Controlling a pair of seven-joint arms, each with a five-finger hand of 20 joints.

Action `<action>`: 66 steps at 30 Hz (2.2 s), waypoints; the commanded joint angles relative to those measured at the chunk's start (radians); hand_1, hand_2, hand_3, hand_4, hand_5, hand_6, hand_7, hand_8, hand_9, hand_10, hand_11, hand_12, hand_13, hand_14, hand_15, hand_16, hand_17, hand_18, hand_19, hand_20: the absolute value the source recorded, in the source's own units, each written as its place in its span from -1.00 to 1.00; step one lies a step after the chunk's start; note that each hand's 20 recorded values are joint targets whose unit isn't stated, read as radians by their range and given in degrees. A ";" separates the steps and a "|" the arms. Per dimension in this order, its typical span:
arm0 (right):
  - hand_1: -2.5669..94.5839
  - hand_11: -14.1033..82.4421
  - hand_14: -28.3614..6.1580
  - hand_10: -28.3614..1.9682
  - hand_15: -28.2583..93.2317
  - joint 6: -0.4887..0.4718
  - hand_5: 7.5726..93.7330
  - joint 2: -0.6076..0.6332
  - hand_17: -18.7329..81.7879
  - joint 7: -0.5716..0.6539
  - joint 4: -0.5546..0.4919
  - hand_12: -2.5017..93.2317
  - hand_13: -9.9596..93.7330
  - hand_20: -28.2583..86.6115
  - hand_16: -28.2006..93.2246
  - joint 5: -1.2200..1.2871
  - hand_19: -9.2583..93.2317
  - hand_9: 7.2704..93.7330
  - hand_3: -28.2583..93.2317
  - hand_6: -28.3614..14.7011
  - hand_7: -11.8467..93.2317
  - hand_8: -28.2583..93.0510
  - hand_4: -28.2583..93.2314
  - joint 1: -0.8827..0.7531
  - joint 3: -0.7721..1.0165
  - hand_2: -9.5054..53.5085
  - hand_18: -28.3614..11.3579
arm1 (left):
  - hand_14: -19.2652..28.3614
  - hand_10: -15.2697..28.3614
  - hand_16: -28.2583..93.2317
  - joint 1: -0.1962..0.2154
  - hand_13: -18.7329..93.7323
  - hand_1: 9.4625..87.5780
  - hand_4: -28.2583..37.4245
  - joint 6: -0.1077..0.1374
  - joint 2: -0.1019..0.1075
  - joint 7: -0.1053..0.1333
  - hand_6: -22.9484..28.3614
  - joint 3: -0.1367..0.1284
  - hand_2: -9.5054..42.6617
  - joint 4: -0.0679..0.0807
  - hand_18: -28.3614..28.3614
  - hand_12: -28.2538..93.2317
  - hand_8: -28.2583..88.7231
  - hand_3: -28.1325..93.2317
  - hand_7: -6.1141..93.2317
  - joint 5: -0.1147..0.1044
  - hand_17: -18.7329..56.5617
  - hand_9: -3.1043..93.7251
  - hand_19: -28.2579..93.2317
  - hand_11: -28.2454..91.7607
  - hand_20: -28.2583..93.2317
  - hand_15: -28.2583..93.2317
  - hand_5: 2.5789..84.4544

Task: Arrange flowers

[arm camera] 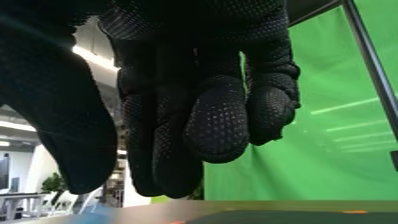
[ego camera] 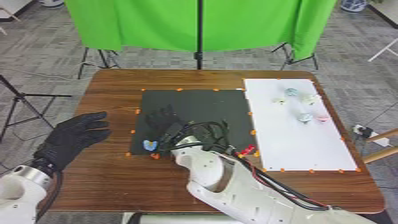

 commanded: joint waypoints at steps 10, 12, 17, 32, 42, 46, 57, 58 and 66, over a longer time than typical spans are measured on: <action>-0.28 0.33 0.31 0.25 0.64 -0.129 0.13 0.070 -0.01 -0.050 -0.164 -0.26 0.49 0.28 -0.02 0.072 0.83 0.34 0.86 0.30 0.10 -0.78 -1.00 -0.001 0.119 -1.00 -0.48 | 0.55 0.42 -0.65 0.103 -0.21 -0.59 -0.98 0.013 -0.070 0.064 0.14 -0.043 -0.39 -0.036 0.82 -0.32 -0.78 0.72 -0.25 0.009 -0.67 -0.28 0.48 0.14 -0.49 0.38 -0.19; -0.33 0.36 0.27 0.20 0.66 -0.152 0.08 0.117 -0.03 -0.041 -0.193 -0.34 0.44 0.27 -0.03 0.086 0.81 0.25 0.88 0.28 0.06 -0.90 -1.00 -0.009 0.158 -0.95 -0.49 | 0.55 0.42 -0.65 0.115 -0.21 -0.59 -0.98 0.016 -0.080 0.068 0.15 -0.052 -0.39 -0.040 0.82 -0.31 -0.78 0.72 -0.25 0.011 -0.67 -0.28 0.48 0.14 -0.49 0.38 -0.19; -0.39 0.27 0.13 0.06 0.63 -0.166 -0.09 0.273 -0.08 0.003 -0.251 -0.44 0.20 0.27 -0.11 0.139 0.80 -0.03 0.90 0.16 -0.02 -0.88 -1.00 -0.087 0.307 -0.93 -0.49 | 0.55 0.42 -0.65 0.149 -0.21 -0.59 -0.98 0.027 -0.098 0.076 0.15 -0.069 -0.39 -0.053 0.82 -0.31 -0.78 0.72 -0.25 0.008 -0.67 -0.28 0.48 0.14 -0.49 0.38 -0.19; -0.40 0.06 0.04 -0.03 0.46 -0.106 -0.38 0.635 -0.28 0.109 -0.328 -0.52 -0.17 0.05 -0.32 0.202 0.52 -0.37 0.93 0.05 -0.13 -0.85 -1.00 -0.519 0.790 -1.00 -0.46 | 0.55 0.41 -0.65 0.185 -0.21 -0.59 -0.98 0.028 -0.117 0.093 0.15 -0.092 -0.39 -0.068 0.82 -0.31 -0.78 0.72 -0.25 0.013 -0.67 -0.28 0.48 0.14 -0.49 0.38 -0.19; -0.36 0.17 0.13 0.13 0.59 -0.130 -0.25 0.648 -0.22 0.106 -0.317 -0.51 0.02 0.08 -0.28 0.205 0.60 -0.21 0.93 0.11 -0.12 -0.87 -1.00 -0.582 0.832 -1.00 -0.45 | 0.56 0.42 -0.65 0.174 -0.21 -0.59 -0.98 0.023 -0.113 0.083 0.14 -0.084 -0.39 -0.060 0.82 -0.31 -0.78 0.72 -0.25 0.012 -0.67 -0.28 0.48 0.14 -0.49 0.39 -0.19; -0.34 0.21 0.17 0.16 0.59 -0.142 -0.23 0.644 -0.19 0.124 -0.310 -0.51 0.09 0.10 -0.27 0.178 0.63 -0.17 0.92 0.13 -0.12 -0.87 -1.00 -0.579 0.821 -1.00 -0.44 | 0.56 0.42 -0.65 0.176 -0.21 -0.59 -0.98 0.024 -0.118 0.083 0.14 -0.083 -0.39 -0.062 0.82 -0.31 -0.78 0.72 -0.24 0.012 -0.67 -0.28 0.48 0.14 -0.49 0.38 -0.19; -0.09 0.12 0.40 0.38 0.49 -0.142 -0.01 0.644 -0.03 0.135 -0.261 -0.29 0.41 0.14 -0.03 0.173 0.74 0.16 0.84 0.28 -0.05 -0.91 -1.00 -0.559 0.804 -1.00 -0.39 | 0.56 0.41 -0.65 0.186 -0.21 -0.59 -0.98 0.027 -0.125 0.087 0.14 -0.086 -0.39 -0.068 0.82 -0.31 -0.78 0.72 -0.25 0.014 -0.67 -0.28 0.48 0.14 -0.49 0.39 -0.19; -0.09 0.10 0.40 0.39 0.50 -0.131 0.00 0.645 -0.03 0.130 -0.264 -0.26 0.42 0.14 -0.02 0.170 0.75 0.19 0.83 0.28 -0.05 -0.91 -1.00 -0.559 0.804 -1.00 -0.40 | 0.56 0.41 -0.65 0.187 -0.21 -0.58 -0.98 0.027 -0.125 0.088 0.14 -0.087 -0.39 -0.068 0.82 -0.31 -0.78 0.72 -0.25 0.014 -0.67 -0.28 0.48 0.14 -0.49 0.39 -0.19; -0.03 -0.03 0.38 0.42 0.48 -0.048 0.19 0.643 0.03 0.094 -0.276 -0.13 0.52 0.14 -0.05 0.179 0.77 0.40 0.79 0.25 0.06 -0.72 -1.00 -0.550 0.798 -1.00 -0.39 | 0.56 0.42 -0.65 0.186 -0.21 -0.58 -0.98 0.022 -0.127 0.088 0.15 -0.085 -0.39 -0.066 0.81 -0.31 -0.78 0.72 -0.25 0.008 -0.66 -0.29 0.48 0.14 -0.49 0.39 -0.19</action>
